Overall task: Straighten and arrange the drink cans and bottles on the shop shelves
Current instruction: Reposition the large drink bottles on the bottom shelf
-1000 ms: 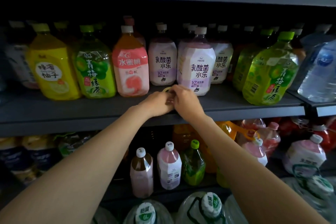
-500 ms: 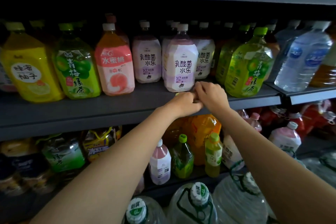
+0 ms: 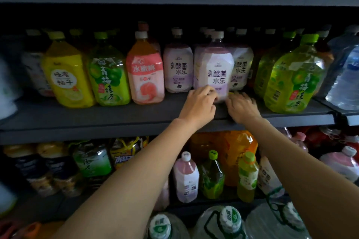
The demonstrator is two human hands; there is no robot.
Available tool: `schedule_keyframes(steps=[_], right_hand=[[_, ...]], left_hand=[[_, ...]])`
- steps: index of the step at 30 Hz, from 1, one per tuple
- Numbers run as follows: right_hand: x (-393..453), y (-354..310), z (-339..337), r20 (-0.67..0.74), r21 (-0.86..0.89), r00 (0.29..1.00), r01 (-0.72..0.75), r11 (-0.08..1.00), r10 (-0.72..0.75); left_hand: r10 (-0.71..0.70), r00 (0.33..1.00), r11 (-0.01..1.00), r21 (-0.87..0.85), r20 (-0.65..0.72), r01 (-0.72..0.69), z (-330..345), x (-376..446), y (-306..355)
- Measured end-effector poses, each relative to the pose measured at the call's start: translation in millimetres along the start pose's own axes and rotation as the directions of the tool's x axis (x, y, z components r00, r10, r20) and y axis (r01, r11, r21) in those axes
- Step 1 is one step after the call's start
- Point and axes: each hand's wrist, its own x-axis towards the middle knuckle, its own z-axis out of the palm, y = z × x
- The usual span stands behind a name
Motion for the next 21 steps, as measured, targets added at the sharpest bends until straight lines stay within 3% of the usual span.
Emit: schedule_keyframes(steps=[1, 3, 5, 7, 10, 13, 17, 21], right_hand=[[-3.7, -12.4, 0.5, -0.169, 0.042, 0.985, 0.039, 0.998, -0.031], [-14.5, -42.4, -0.7, -0.464, 0.08, 0.884, 0.105, 0.991, -0.056], [-24.1, -74.2, -0.2, -0.595, 0.112, 0.802, 0.153, 0.982, -0.057], [-26.9, -112.4, 5.3, -0.641, 0.146, 0.759, 0.27, 0.952, -0.116], [-28.7, -174.9, 20.0, -0.604, 0.174, 0.751, 0.45, 0.876, -0.267], [-31.7, -224.8, 33.4, -0.484, 0.176, 0.776, 0.539, 0.824, -0.404], [-39.6, -266.1, 57.4, -0.2, 0.111, 0.799, 0.593, 0.797, -0.567], [-45.9, -277.5, 71.0, -0.121, -0.011, 0.826, 0.554, 0.833, -0.551]], left_hand=[[-0.033, 0.998, 0.999, -0.006, -0.062, 0.033, -6.3, -5.5, -7.2], [-0.132, 0.967, 0.991, -0.022, -0.217, 0.13, -20.0, -15.2, -25.4], [-0.255, 0.905, 0.965, -0.037, -0.34, 0.259, -33.2, -25.2, -44.1], [-0.35, 0.844, 0.929, -0.039, -0.405, 0.367, -48.6, -35.7, -60.9], [-0.424, 0.79, 0.886, -0.021, -0.444, 0.463, -71.7, -57.0, -87.8], [-0.466, 0.741, 0.85, -0.013, -0.484, 0.526, -97.3, -83.6, -119.3], [-0.597, 0.679, 0.748, 0.01, -0.428, 0.664, -121.5, -120.5, -159.2], [-0.69, 0.659, 0.683, 0.034, -0.3, 0.73, -126.5, -145.0, -185.0]])
